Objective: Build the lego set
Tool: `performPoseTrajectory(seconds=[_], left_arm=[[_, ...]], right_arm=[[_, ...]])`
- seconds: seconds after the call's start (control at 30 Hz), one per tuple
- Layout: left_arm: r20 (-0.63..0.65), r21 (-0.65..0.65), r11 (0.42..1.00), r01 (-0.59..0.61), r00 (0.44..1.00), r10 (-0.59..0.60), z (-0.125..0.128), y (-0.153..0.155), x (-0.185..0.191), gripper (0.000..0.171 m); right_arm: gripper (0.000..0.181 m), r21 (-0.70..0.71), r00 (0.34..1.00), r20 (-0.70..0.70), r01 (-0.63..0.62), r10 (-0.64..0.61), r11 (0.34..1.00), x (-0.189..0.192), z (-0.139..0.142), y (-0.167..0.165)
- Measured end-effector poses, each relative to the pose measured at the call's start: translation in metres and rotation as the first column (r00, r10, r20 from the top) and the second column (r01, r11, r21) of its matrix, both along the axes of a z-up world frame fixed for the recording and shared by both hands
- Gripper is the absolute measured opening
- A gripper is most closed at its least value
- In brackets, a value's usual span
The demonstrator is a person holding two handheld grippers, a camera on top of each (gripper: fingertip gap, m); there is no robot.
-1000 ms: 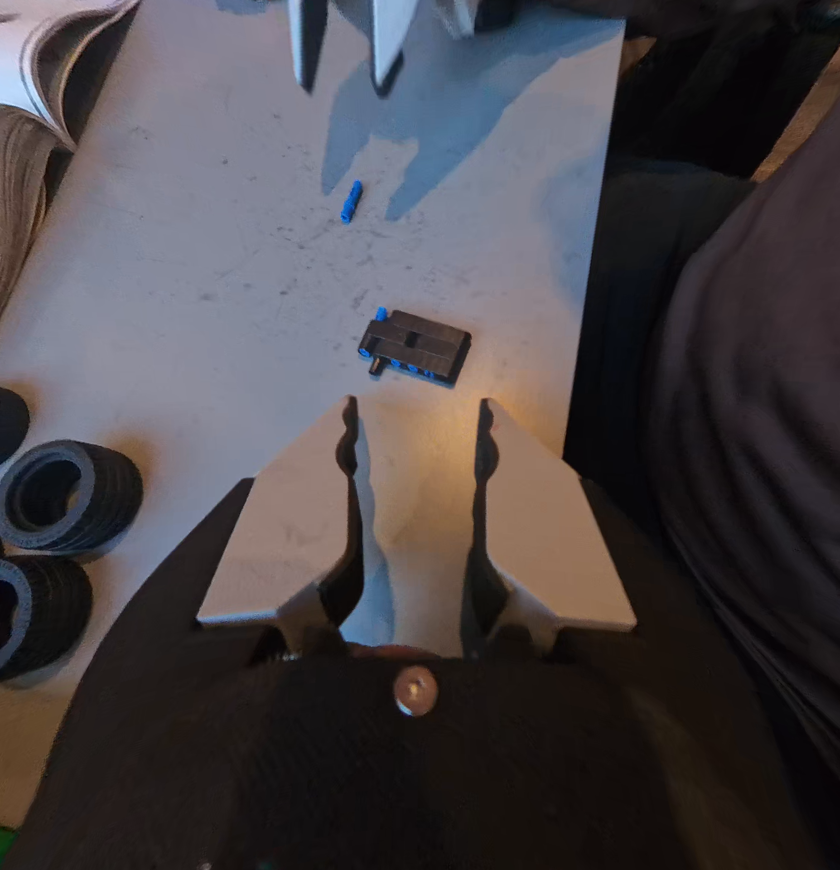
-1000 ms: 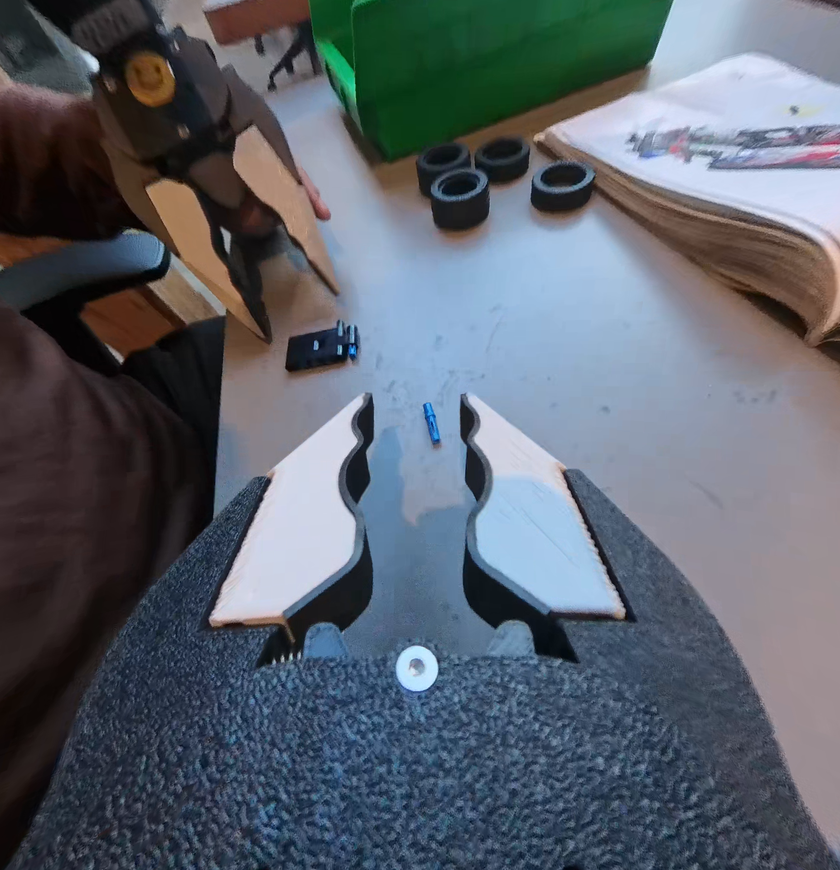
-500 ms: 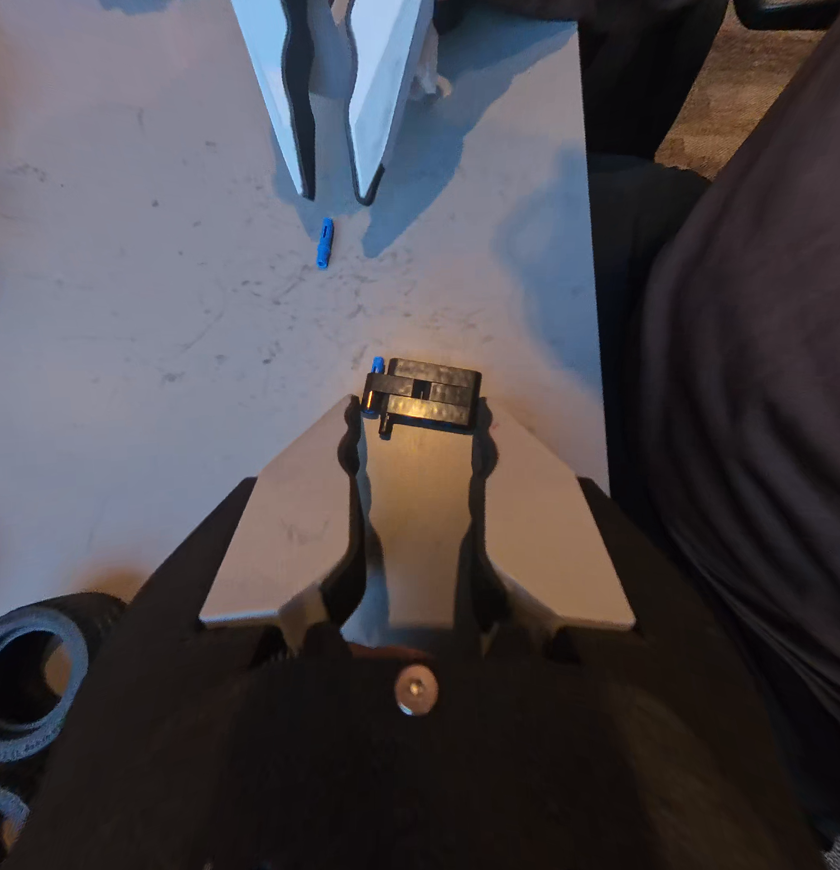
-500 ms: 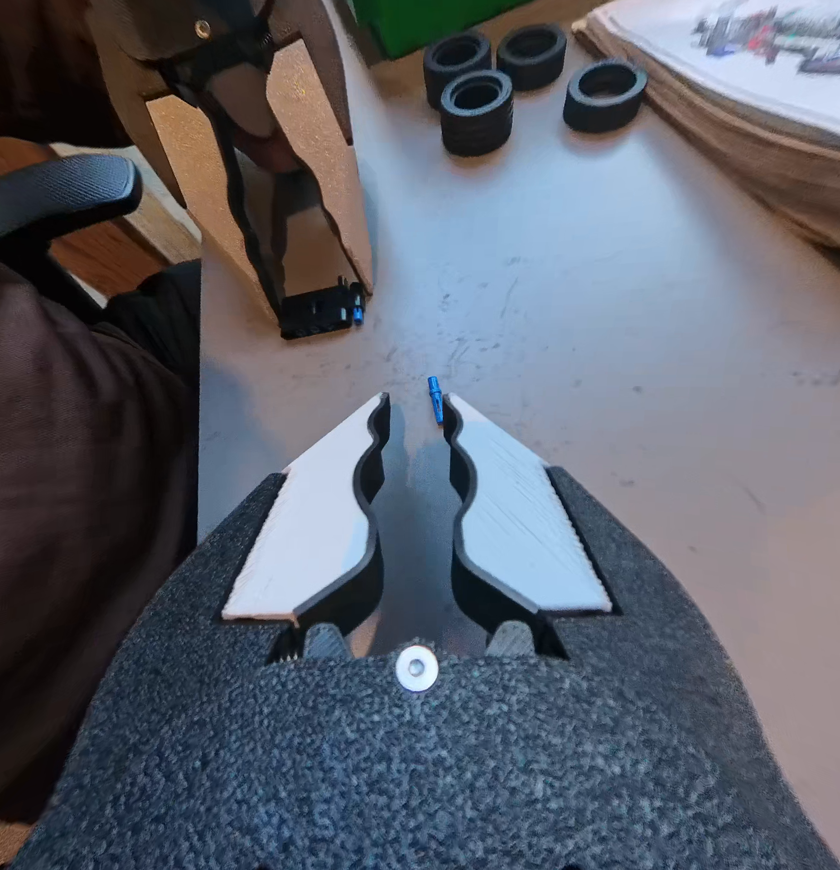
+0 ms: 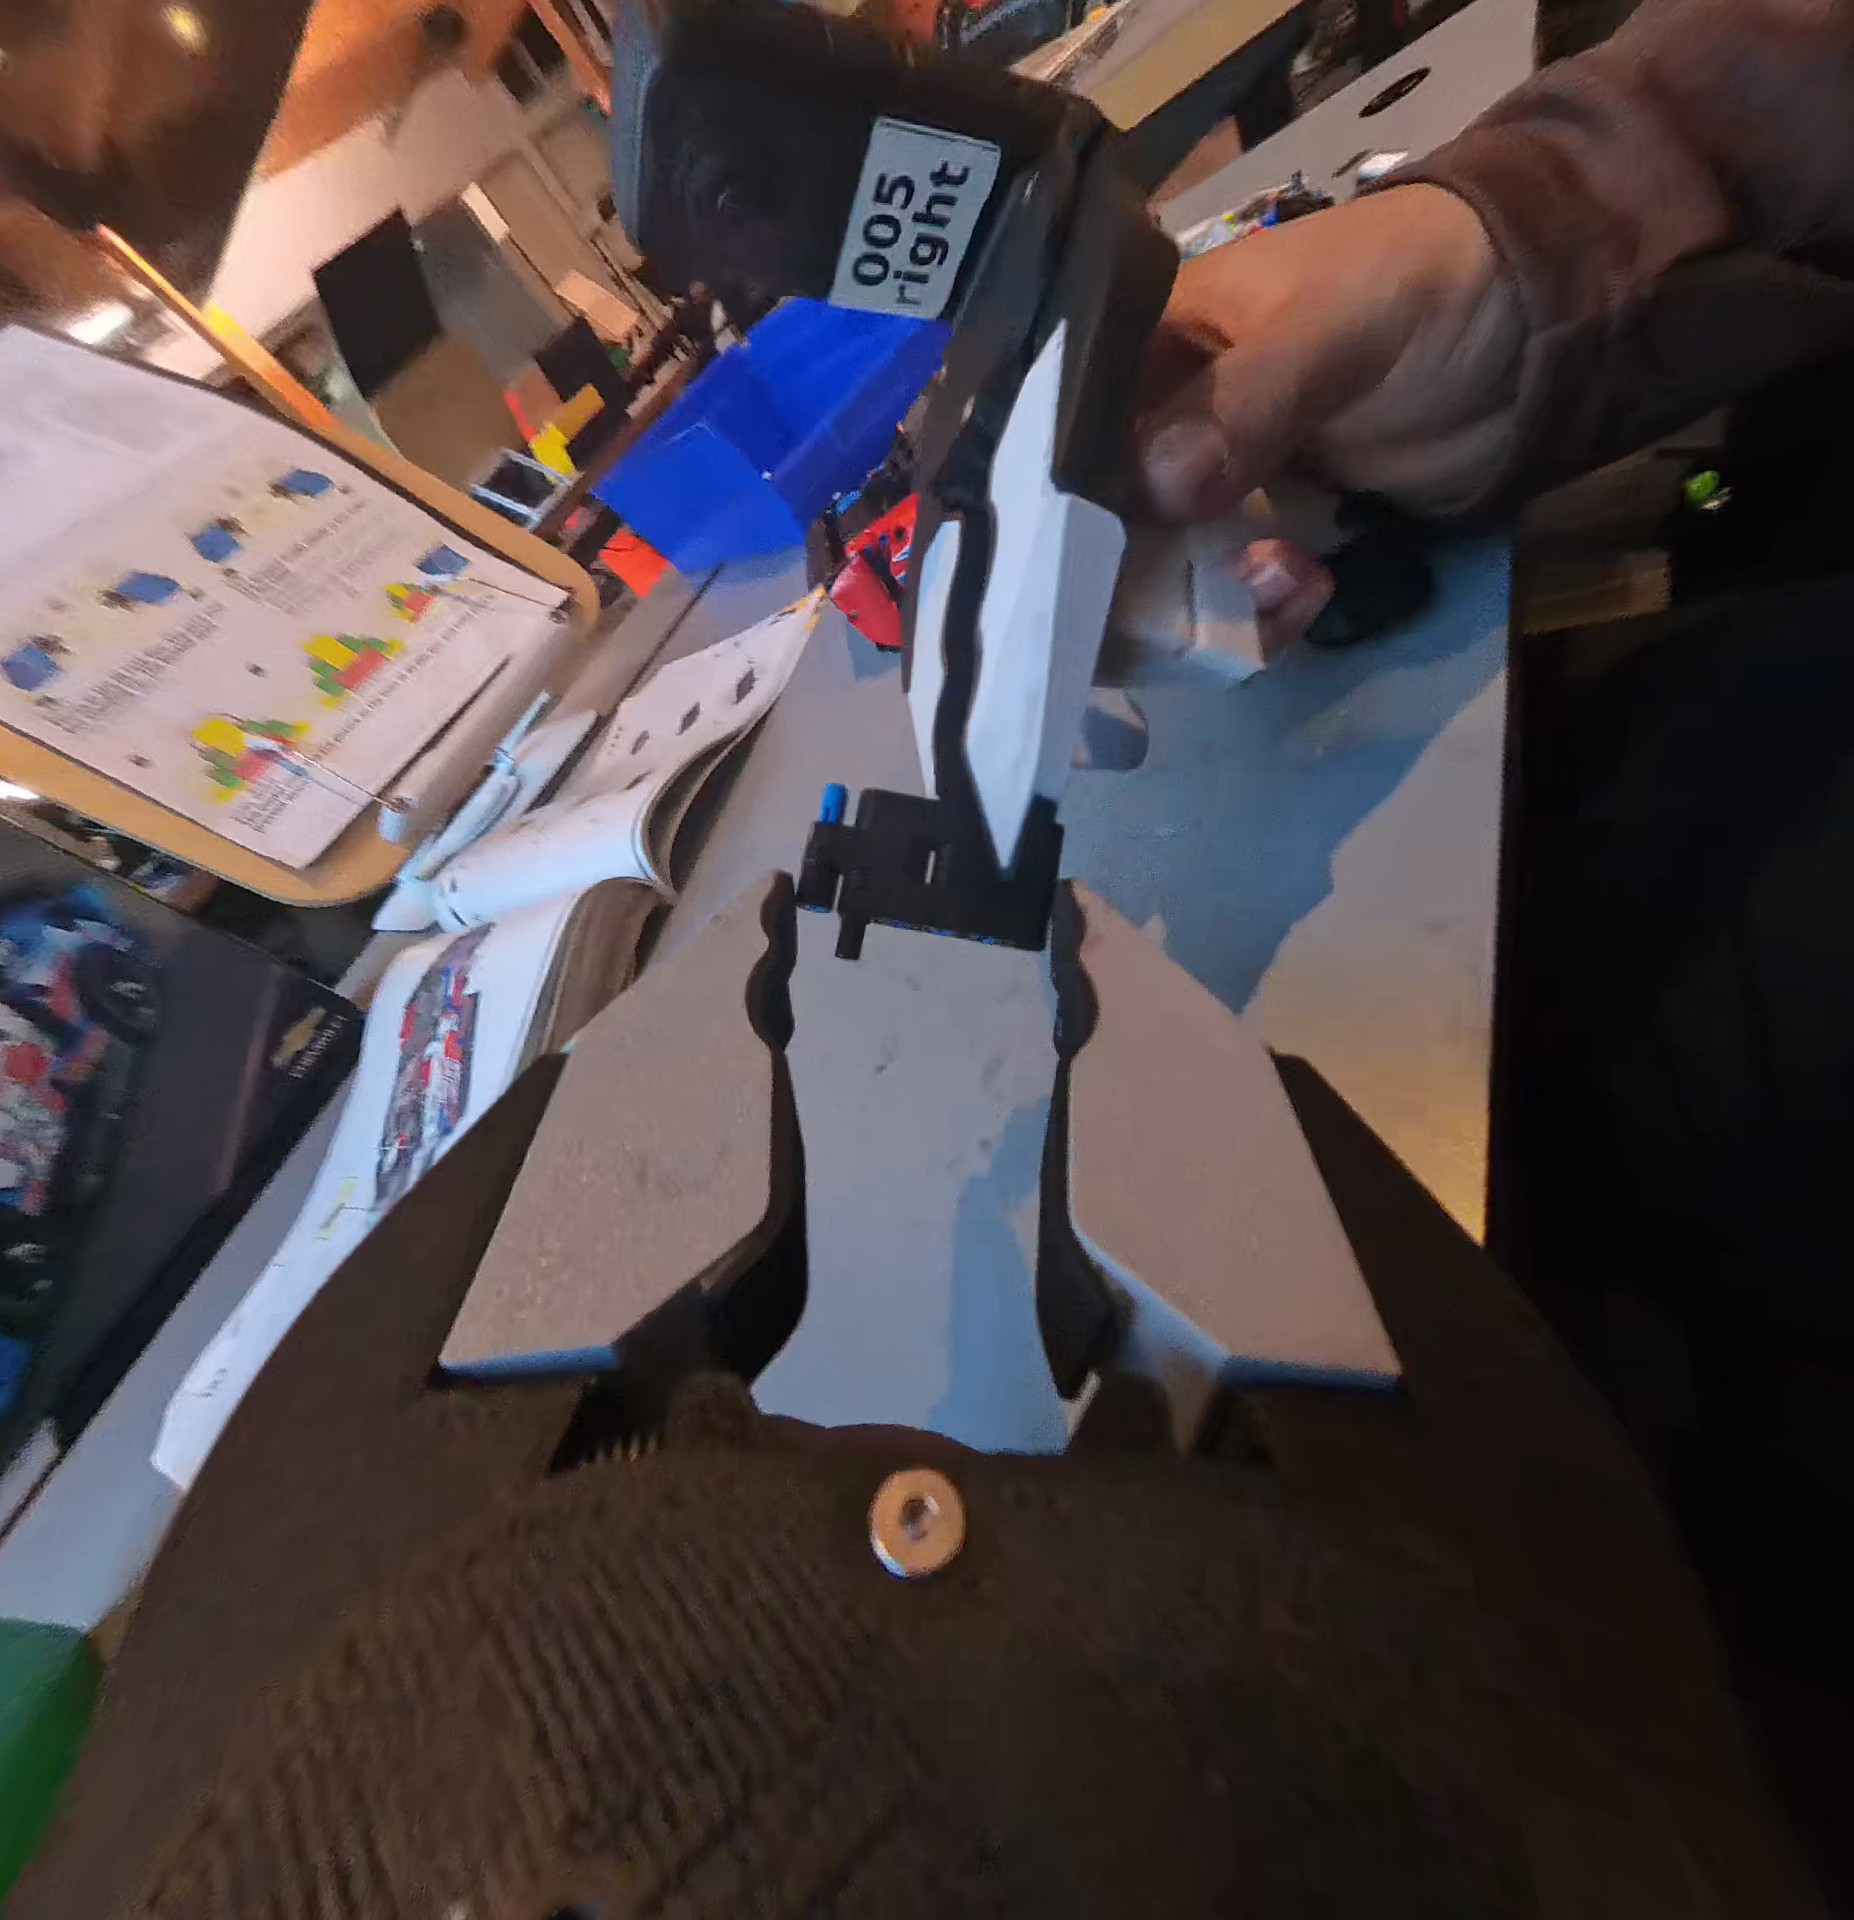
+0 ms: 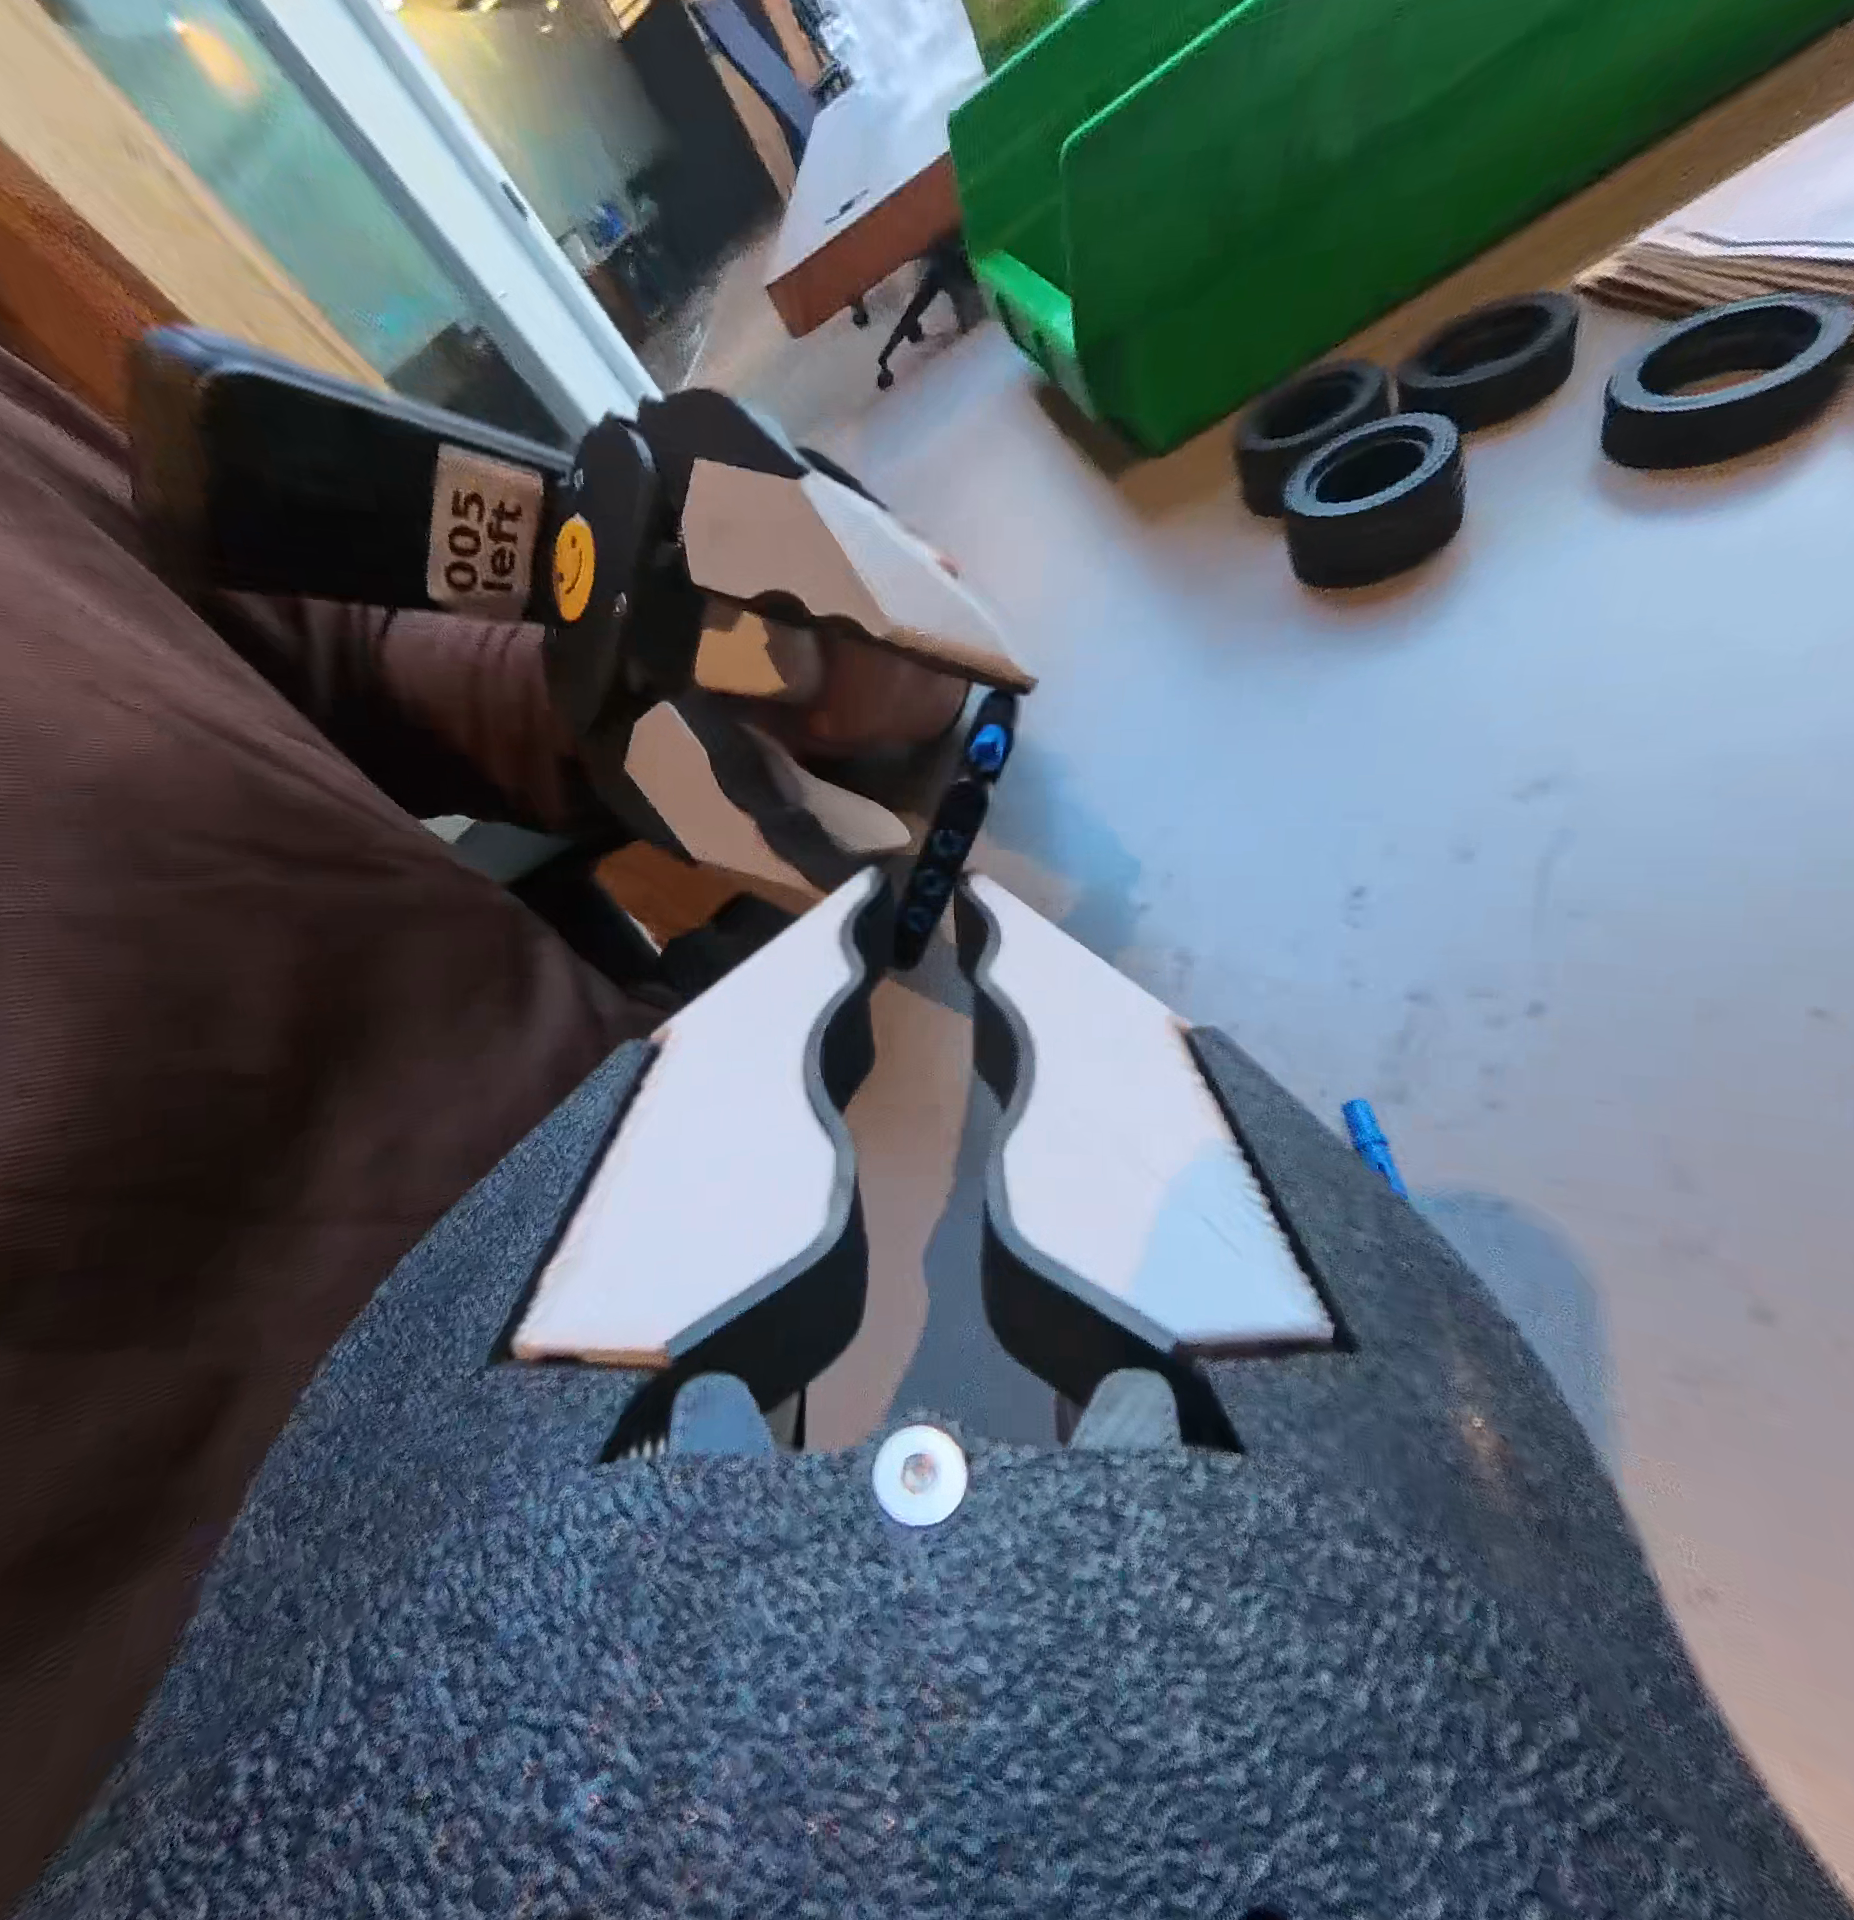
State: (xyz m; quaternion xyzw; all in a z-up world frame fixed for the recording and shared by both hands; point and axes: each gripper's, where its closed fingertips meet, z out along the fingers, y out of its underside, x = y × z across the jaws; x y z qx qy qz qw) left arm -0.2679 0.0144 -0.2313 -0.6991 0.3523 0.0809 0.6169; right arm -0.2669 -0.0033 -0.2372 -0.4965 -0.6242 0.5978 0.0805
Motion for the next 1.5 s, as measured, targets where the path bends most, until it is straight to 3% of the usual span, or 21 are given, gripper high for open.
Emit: performPoseTrajectory(seconds=[0.07, 0.17, 0.27, 0.4, 0.53, 0.73, 0.83, 0.9, 0.93, 1.2, 1.37, 1.43, 1.5], left_arm=[[-0.012, -0.001, 1.0, -0.005, 1.0, 0.005, -0.001, -0.002, -0.001, 0.046], [0.018, -0.048, 0.998, 0.037, 0.999, -0.036, -0.004, -0.01, -0.002, 0.039], [0.061, -0.163, 0.983, 0.082, 0.995, -0.073, -0.014, -0.014, -0.004, 0.045], [0.088, -0.207, 0.972, 0.115, 0.991, -0.098, -0.016, -0.011, -0.002, 0.046], [0.124, -0.221, 0.955, 0.197, 0.977, -0.173, -0.015, -0.01, 0.008, 0.02], [0.102, -0.276, 0.934, 0.226, 0.973, -0.205, -0.025, -0.006, 0.018, 0.015], [0.114, -0.297, 0.927, 0.227, 0.973, -0.202, -0.026, -0.004, 0.019, 0.012], [0.136, -0.283, 0.938, 0.198, 0.977, -0.165, -0.023, 0.001, 0.016, 0.022], [0.153, -0.303, 0.925, 0.227, 0.97, -0.188, -0.024, -0.002, 0.02, 0.011], [0.179, -0.333, 0.916, 0.224, 0.969, -0.172, -0.025, -0.005, 0.023, 0.004], [0.05, -0.438, 0.898, 0.025, 0.999, -0.004, -0.036, 0.003, -0.017, 0.004], [-0.005, -0.548, 0.836, 0.011, 1.0, -0.016, -0.048, -0.004, -0.022, 0.005], [-0.04, -0.581, 0.814, -0.005, 0.999, -0.023, -0.053, -0.004, -0.024, 0.005]], right_arm=[[0.011, 0.033, 1.0, 0.001, 0.013, -0.013, 0.999, 0.0, -0.002, 0.001], [0.007, 0.206, 0.998, -0.021, 0.059, -0.056, 0.977, -0.001, -0.01, 0.008], [0.007, 0.412, 0.997, -0.023, 0.076, -0.073, 0.908, 0.0, -0.017, 0.015], [0.007, 0.559, 1.0, -0.025, 0.018, -0.005, 0.829, 0.006, -0.018, 0.01], [0.007, 0.659, 0.999, -0.011, -0.027, 0.045, 0.752, 0.015, -0.022, 0.01], [0.008, 0.665, 0.997, -0.004, -0.059, 0.082, 0.744, 0.021, -0.022, 0.008], [0.007, 0.63, 0.997, -0.011, -0.055, 0.08, 0.775, 0.021, -0.024, 0.011], [0.007, 0.605, 0.997, -0.025, -0.047, 0.078, 0.795, 0.02, -0.022, 0.011], [0.008, 0.591, 0.996, -0.032, -0.046, 0.08, 0.805, 0.019, -0.022, 0.011], [0.016, 0.471, 0.996, -0.024, -0.065, 0.086, 0.88, 0.018, -0.023, 0.009], [0.019, 0.457, 0.995, 0.03, 0.067, -0.09, 0.887, 0.023, -0.031, 0.064], [0.024, 0.436, 0.986, 0.092, 0.087, -0.14, 0.896, 0.029, -0.04, 0.081], [0.024, 0.436, 0.981, 0.112, 0.097, -0.161, 0.895, 0.029, -0.046, 0.088]])
